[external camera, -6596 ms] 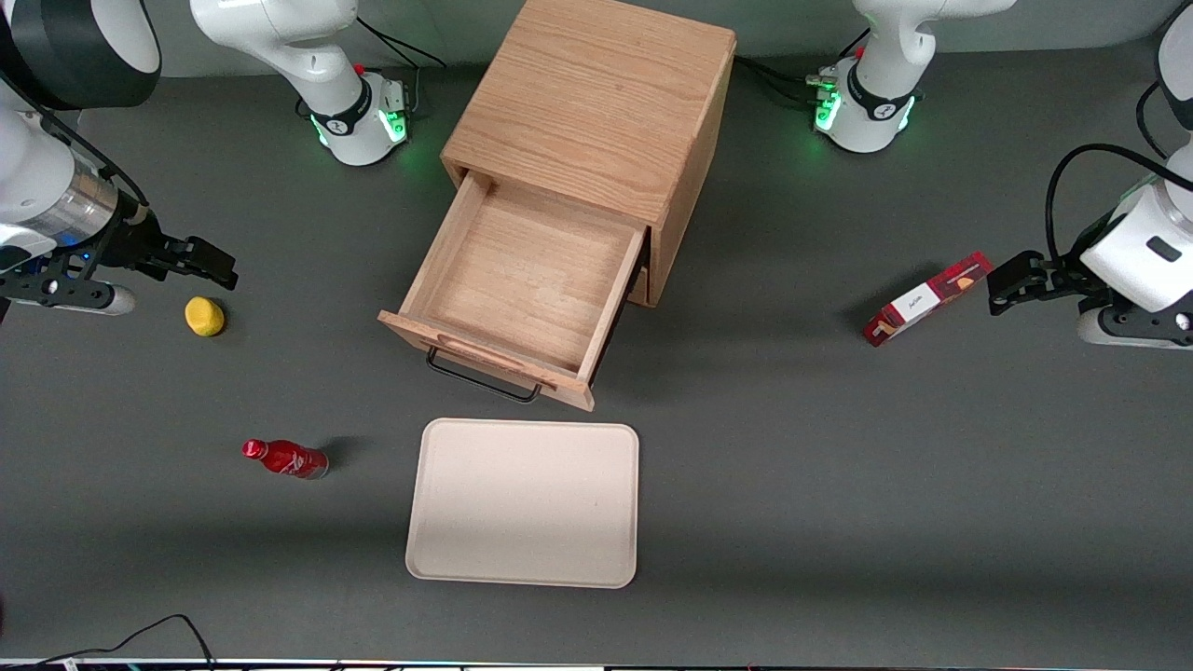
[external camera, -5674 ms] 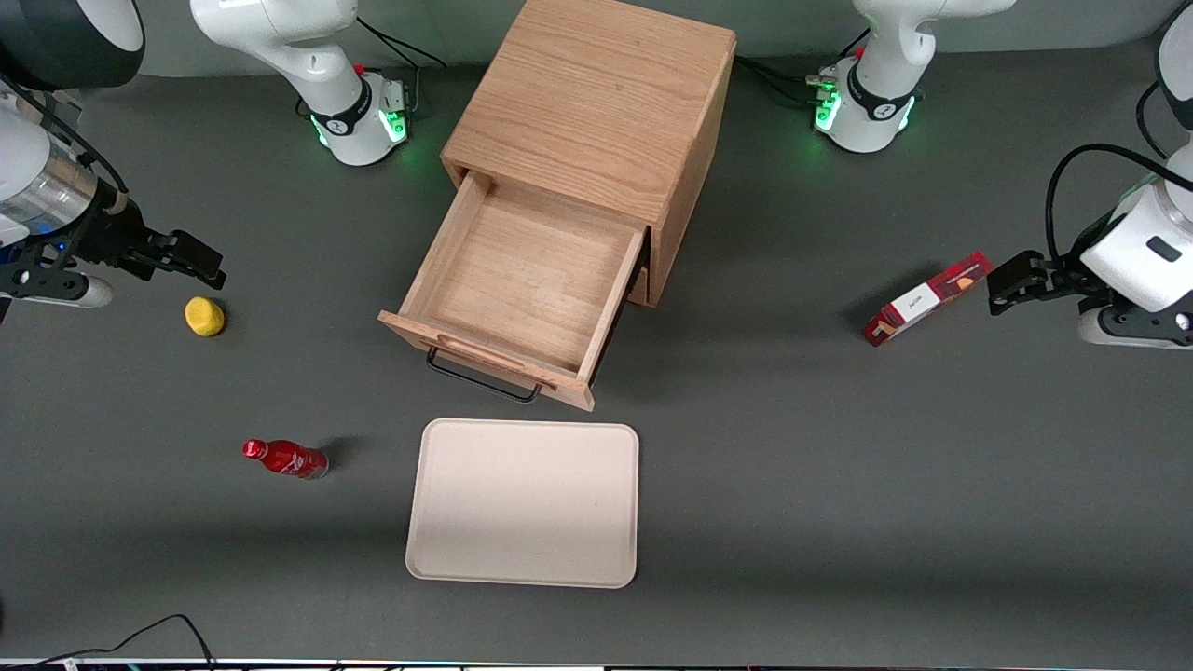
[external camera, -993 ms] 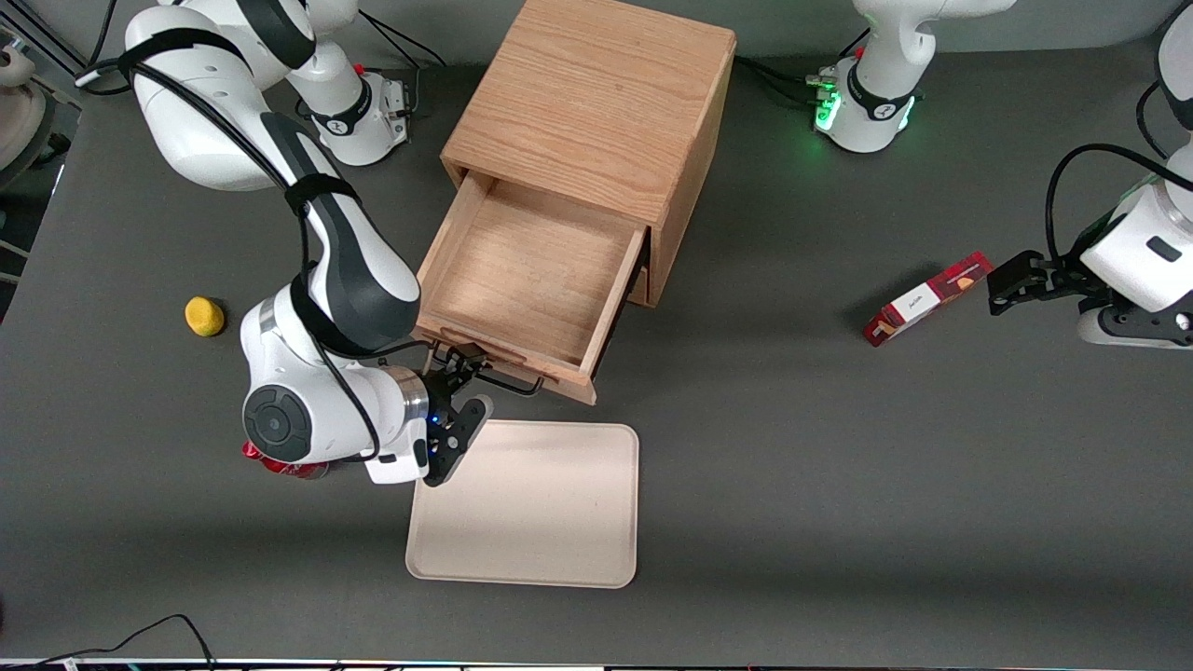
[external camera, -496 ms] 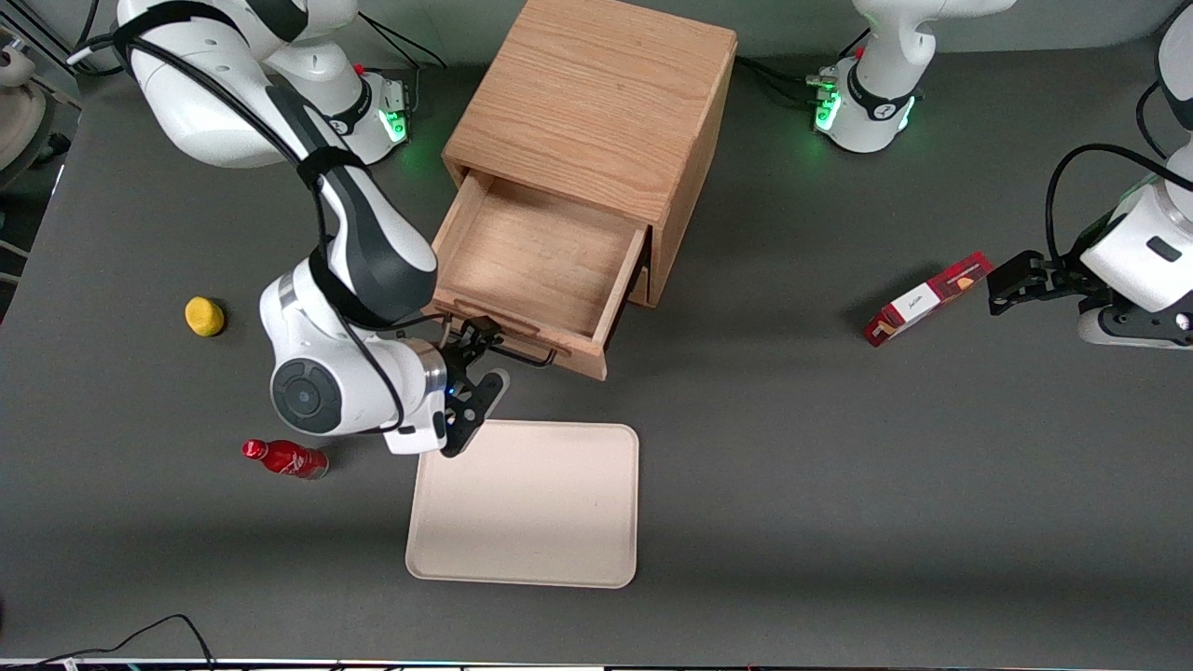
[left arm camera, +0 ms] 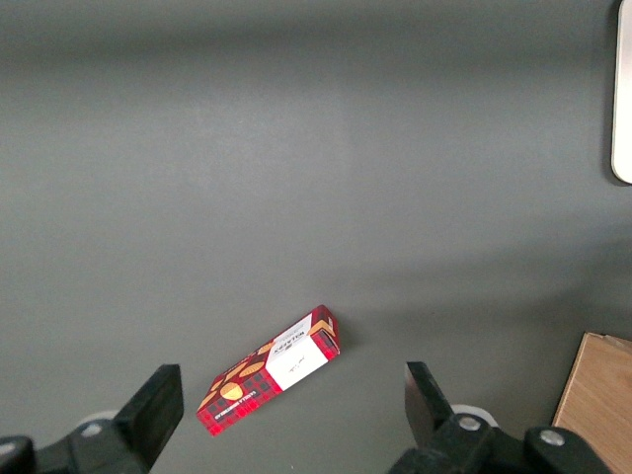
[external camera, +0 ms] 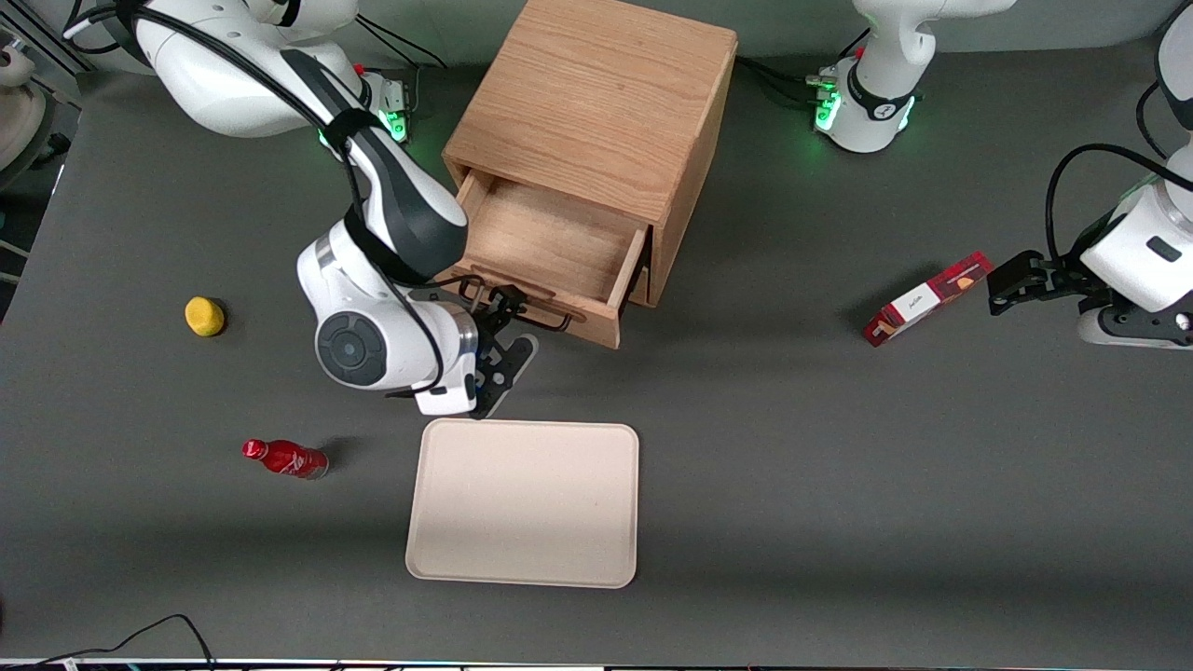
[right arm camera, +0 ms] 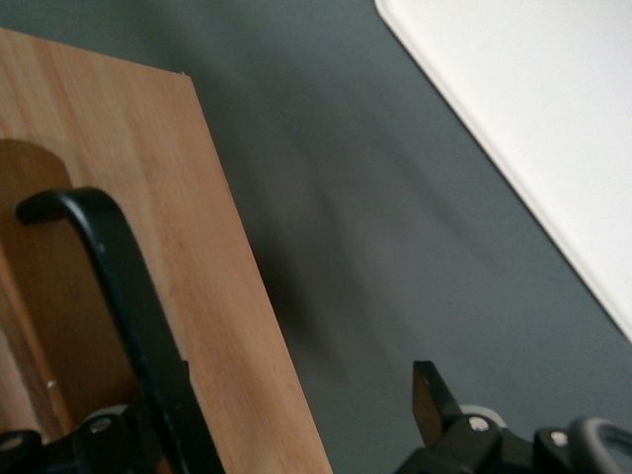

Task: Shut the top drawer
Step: 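Push the drawer front with the right gripper into the cabinet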

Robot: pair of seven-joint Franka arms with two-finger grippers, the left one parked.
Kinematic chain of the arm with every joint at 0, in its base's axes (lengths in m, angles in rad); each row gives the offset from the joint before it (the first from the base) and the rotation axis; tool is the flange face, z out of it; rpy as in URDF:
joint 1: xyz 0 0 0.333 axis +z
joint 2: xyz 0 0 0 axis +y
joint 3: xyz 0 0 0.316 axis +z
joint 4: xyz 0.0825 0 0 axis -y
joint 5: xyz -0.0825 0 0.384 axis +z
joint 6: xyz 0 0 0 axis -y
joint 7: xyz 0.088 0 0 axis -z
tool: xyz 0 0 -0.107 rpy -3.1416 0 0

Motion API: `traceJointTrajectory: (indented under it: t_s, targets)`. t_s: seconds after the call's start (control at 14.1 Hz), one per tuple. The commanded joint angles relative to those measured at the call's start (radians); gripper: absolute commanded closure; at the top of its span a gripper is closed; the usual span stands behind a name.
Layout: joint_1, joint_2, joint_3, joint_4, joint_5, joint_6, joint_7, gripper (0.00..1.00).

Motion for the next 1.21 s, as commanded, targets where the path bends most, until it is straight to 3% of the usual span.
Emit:
traceJointTrajectory:
  t_s: [0.0,0.5,0.85,1.13]
  targets:
    - [-0.006,-0.072,0.018,-0.097,0.023,0.036,0.041,0.00]
    - [-0.007,-0.190,0.031,-0.270,0.066,0.085,0.043,0.00]
    - [-0.007,-0.207,0.049,-0.305,0.074,0.104,0.056,0.00]
    - [-0.006,-0.251,0.049,-0.351,0.120,0.105,0.058,0.00]
